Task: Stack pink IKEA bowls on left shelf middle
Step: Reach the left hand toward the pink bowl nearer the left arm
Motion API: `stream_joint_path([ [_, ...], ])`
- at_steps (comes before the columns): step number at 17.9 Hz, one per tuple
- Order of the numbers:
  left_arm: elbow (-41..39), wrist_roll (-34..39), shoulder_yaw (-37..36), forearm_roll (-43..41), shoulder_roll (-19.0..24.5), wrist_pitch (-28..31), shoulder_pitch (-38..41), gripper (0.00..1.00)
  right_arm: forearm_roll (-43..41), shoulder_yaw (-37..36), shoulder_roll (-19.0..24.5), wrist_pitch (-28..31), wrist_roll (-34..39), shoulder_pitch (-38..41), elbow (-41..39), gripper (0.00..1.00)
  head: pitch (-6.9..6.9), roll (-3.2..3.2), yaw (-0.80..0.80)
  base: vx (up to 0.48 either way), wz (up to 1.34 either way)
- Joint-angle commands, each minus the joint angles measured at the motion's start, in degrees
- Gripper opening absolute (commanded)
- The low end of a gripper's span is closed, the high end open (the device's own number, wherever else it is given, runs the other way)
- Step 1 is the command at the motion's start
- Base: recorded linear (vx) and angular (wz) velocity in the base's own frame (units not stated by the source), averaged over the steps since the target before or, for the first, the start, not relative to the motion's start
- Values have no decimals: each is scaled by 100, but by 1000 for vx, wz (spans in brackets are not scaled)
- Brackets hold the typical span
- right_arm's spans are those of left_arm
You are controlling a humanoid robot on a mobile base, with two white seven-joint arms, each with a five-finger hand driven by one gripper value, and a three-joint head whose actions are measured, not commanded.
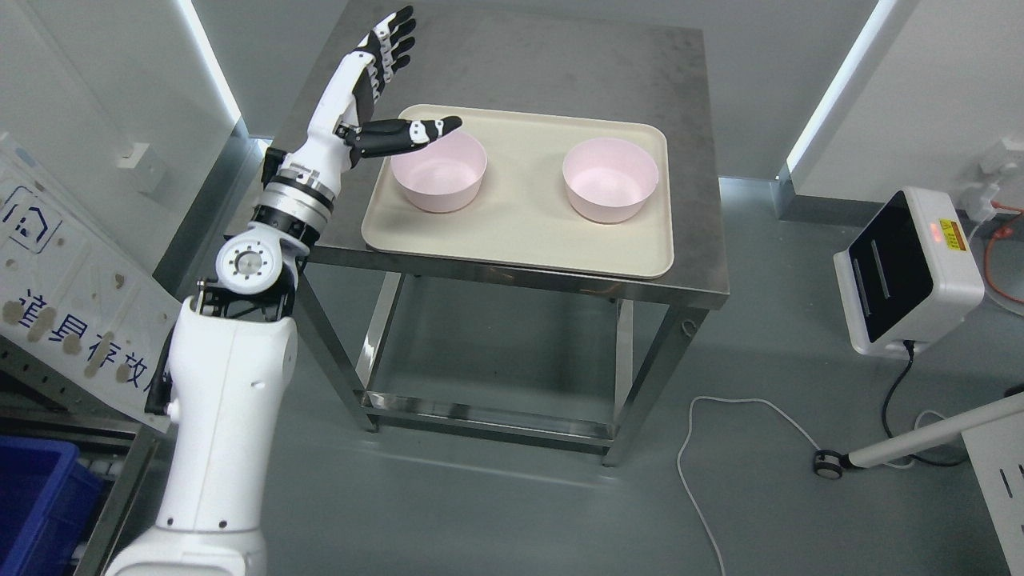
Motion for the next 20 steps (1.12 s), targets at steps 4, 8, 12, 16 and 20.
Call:
stream_joint_path([
  [4, 3201, -1077, -1919, -2508, 530, 18, -2267, 98, 0, -62, -100, -7, -14, 167, -193, 100, 0, 0, 0, 0, 0],
  [8, 4223, -1165, -2404, -2595, 556, 26, -2814, 96, 0, -62, -100, 1, -14, 167, -193, 100, 0, 0, 0, 0, 0],
  [12, 4391, -1683, -2466, -2851, 714, 18, -2674, 96, -9, -70, -100, 1, -14, 167, -193, 100, 0, 0, 0, 0, 0],
  [16, 4400, -1684, -2458, -3140, 828, 18, -2664, 92, 0, -62, -100, 1, -14, 167, -193, 100, 0, 0, 0, 0, 0],
  [20, 4444, -1693, -2475, -3211, 802, 167, -2805, 88, 0, -62, -100, 1, -14, 167, -193, 100, 0, 0, 0, 0, 0],
])
